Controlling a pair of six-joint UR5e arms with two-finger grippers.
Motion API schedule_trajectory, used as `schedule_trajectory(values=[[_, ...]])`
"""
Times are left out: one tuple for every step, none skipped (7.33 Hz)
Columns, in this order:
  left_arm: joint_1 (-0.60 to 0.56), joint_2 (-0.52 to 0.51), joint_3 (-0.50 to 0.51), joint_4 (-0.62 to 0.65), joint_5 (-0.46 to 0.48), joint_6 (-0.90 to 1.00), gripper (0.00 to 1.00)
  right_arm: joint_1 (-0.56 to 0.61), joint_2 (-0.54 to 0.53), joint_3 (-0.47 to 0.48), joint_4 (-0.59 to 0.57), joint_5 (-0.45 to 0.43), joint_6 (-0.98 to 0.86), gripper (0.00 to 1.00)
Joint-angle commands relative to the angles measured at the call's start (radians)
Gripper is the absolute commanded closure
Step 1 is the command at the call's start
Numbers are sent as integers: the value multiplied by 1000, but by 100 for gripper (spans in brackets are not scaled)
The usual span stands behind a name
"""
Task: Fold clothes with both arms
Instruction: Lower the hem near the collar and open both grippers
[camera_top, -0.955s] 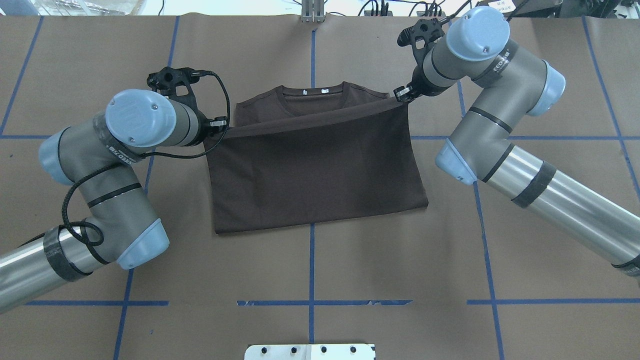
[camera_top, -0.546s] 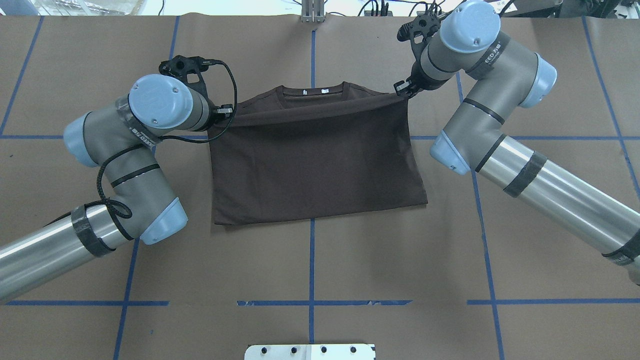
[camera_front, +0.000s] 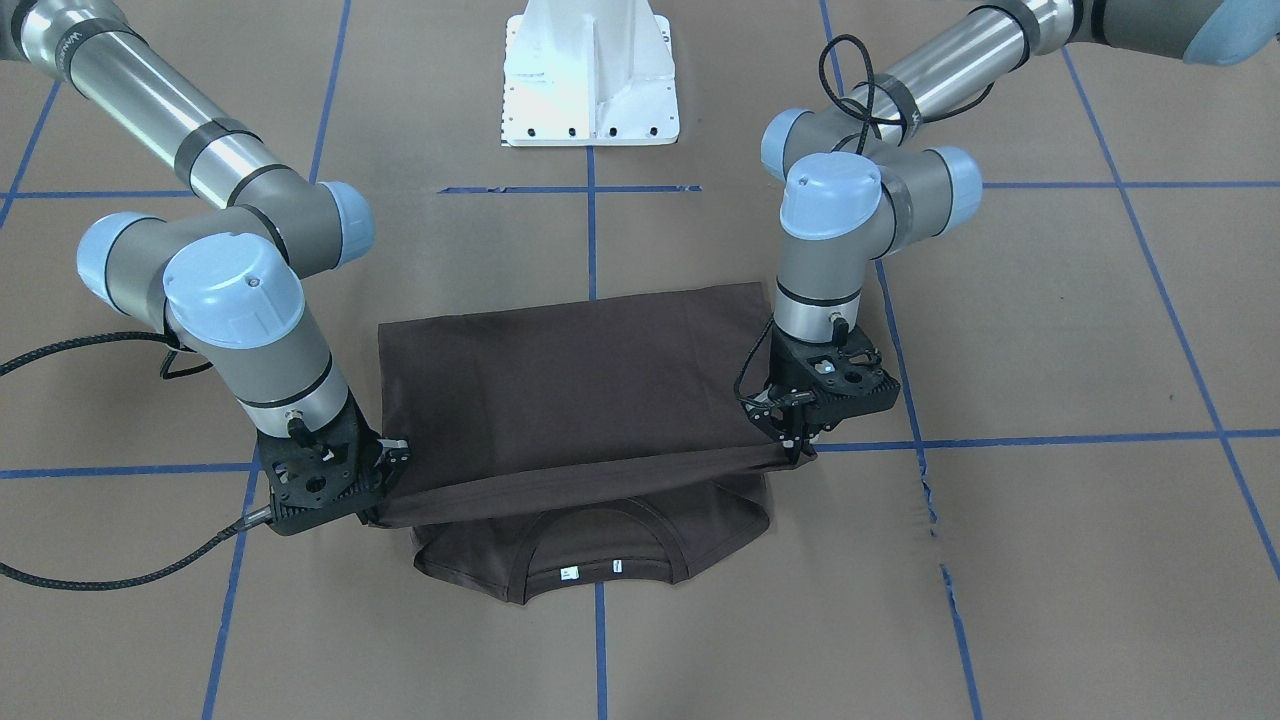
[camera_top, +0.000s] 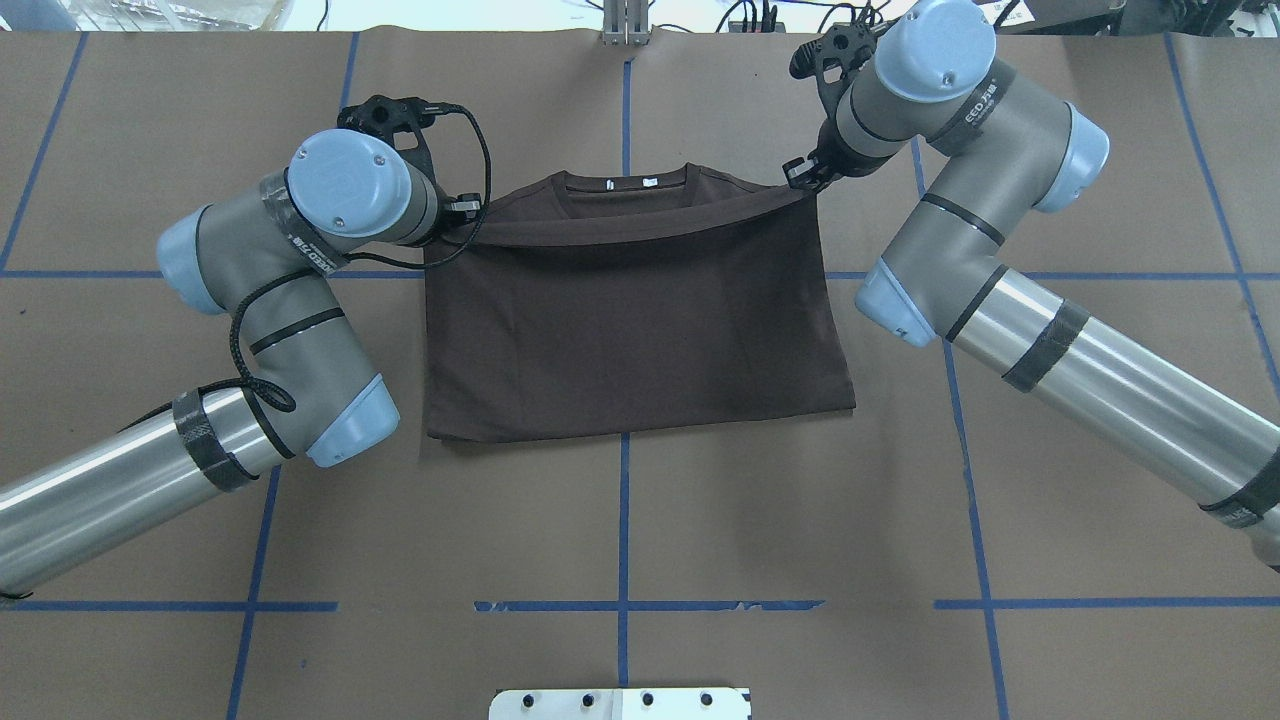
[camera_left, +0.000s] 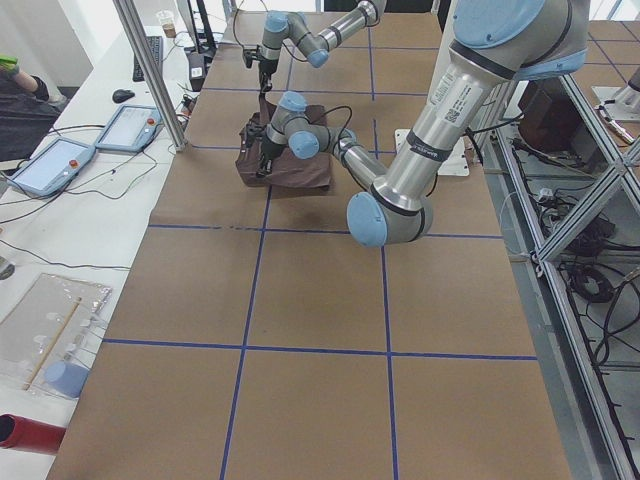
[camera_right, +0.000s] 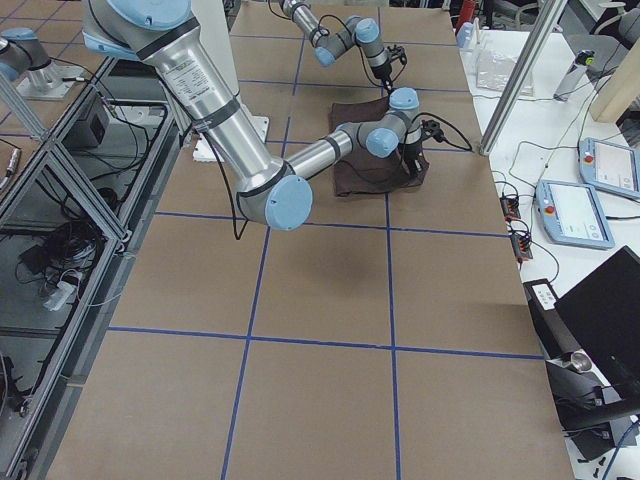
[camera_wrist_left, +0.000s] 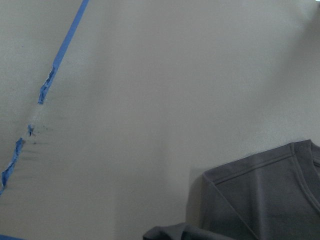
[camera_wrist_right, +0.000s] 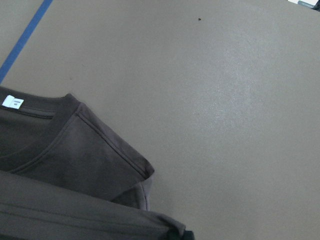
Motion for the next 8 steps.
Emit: schedule_trajectory(values=[[-2, -2, 3, 0, 2, 50, 99, -1, 0, -17, 2, 0, 2, 15], [-3, -4, 3, -1, 2, 47, 1, 1, -6, -17, 29, 1, 35, 0], [-5, -4, 3, -12, 2, 49, 0, -1, -7, -17, 43, 6, 87, 0], [-9, -5, 3, -12, 2, 50, 0, 1, -7, -15, 43, 30, 94, 0], [-13, -5, 0, -2, -1, 52, 0, 3, -6, -11, 43, 63, 109, 0], [-20, -4, -15, 2, -6, 52, 0, 4, -15, 6, 46, 128, 188, 0], [-20, -1, -49, 11, -8, 50, 0, -11, -77, 83, 46, 161, 282, 0], [-20, 4, -70, 11, -8, 49, 0, -64, -186, 201, 44, 147, 340, 0]])
